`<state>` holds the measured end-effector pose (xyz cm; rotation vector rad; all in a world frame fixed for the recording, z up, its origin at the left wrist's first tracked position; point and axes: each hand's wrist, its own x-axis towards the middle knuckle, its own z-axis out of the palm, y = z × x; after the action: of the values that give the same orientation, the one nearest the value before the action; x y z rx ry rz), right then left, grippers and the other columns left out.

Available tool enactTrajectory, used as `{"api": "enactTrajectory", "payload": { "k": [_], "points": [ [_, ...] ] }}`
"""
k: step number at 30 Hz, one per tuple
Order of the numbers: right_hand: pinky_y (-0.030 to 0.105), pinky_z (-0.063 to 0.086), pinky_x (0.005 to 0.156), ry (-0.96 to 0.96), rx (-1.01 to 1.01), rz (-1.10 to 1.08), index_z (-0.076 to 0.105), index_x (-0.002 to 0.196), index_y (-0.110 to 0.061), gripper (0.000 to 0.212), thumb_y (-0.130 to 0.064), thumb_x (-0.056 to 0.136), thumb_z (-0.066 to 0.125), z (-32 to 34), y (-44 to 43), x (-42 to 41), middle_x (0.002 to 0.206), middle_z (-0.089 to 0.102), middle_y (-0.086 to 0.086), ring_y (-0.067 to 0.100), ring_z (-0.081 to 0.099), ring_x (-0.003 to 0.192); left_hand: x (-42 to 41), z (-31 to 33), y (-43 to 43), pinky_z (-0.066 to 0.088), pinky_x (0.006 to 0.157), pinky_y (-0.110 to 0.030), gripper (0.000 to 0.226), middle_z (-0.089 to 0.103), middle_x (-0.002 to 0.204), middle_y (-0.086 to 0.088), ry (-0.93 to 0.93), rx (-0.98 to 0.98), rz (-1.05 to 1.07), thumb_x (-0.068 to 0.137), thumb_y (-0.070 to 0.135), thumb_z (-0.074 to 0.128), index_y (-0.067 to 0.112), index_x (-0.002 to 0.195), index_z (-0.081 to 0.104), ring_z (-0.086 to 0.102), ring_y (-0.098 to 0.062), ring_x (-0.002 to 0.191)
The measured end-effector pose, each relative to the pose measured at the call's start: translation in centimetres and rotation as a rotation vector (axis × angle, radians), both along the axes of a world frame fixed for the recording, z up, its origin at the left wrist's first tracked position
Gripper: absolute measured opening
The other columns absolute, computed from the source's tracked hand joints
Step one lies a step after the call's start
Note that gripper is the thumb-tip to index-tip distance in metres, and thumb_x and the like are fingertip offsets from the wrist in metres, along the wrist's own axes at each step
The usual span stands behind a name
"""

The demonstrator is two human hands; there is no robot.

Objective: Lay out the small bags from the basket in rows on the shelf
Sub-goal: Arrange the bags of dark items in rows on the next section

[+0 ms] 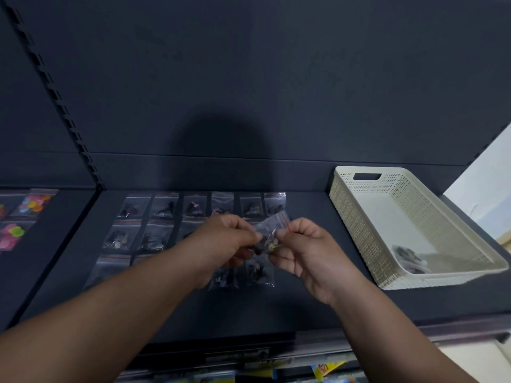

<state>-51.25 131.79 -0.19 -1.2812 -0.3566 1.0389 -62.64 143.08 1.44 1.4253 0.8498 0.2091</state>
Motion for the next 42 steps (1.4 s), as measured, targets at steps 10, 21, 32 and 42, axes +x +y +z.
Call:
{"api": "enactTrajectory", "payload": {
  "k": [10, 21, 32, 42],
  "points": [
    [0.026, 0.055, 0.063, 0.084, 0.056, -0.027, 0.056, 0.102, -0.01, 0.018, -0.002, 0.086, 0.06, -0.4, -0.4, 0.0, 0.076, 0.065, 0.006, 0.012, 0.057, 0.06, 1.4, -0.3, -1.2, 0.05, 0.056, -0.025, 0.016, 0.063, 0.064, -0.006, -0.057, -0.097, 0.052, 0.087, 0.004, 0.062, 0.012, 0.074, 0.058, 0.06, -0.014, 0.059],
    [0.018, 0.042, 0.052, -0.404, -0.336, 0.055, 0.054, 0.113, -0.018, 0.038, -0.002, 0.082, 0.067, -1.4, -2.4, 3.1, 0.072, 0.059, 0.0, 0.005, 0.055, 0.059, 1.5, -1.9, 0.1, 0.045, 0.058, -0.021, 0.014, 0.062, 0.072, 0.001, 0.1, 0.406, -0.08, 0.084, 0.011, 0.064, 0.021, 0.076, 0.061, 0.057, -0.012, 0.065],
    [0.021, 0.039, 0.09, -1.396, -0.49, 0.043, 0.06, 0.12, -0.02, 0.039, -0.017, 0.081, 0.067, -3.8, -3.2, 2.6, 0.118, 0.057, 0.0, 0.021, 0.052, 0.11, 0.8, -4.4, -0.5, 0.037, 0.086, -0.024, 0.018, 0.06, 0.107, 0.007, 0.162, 1.206, -0.507, 0.088, 0.032, 0.055, 0.026, 0.103, 0.064, 0.051, -0.014, 0.104],
    [0.017, 0.034, 0.08, -1.503, -0.408, 0.255, 0.07, 0.088, -0.019, 0.015, -0.012, 0.083, 0.057, -5.1, -3.6, 2.5, 0.097, 0.068, -0.004, 0.017, 0.056, 0.091, 1.0, -5.5, -0.5, 0.042, 0.089, -0.032, 0.017, 0.06, 0.104, 0.005, 0.214, 1.249, -0.582, 0.089, 0.031, 0.051, 0.023, 0.099, 0.063, 0.052, -0.016, 0.101]
  ]
}}
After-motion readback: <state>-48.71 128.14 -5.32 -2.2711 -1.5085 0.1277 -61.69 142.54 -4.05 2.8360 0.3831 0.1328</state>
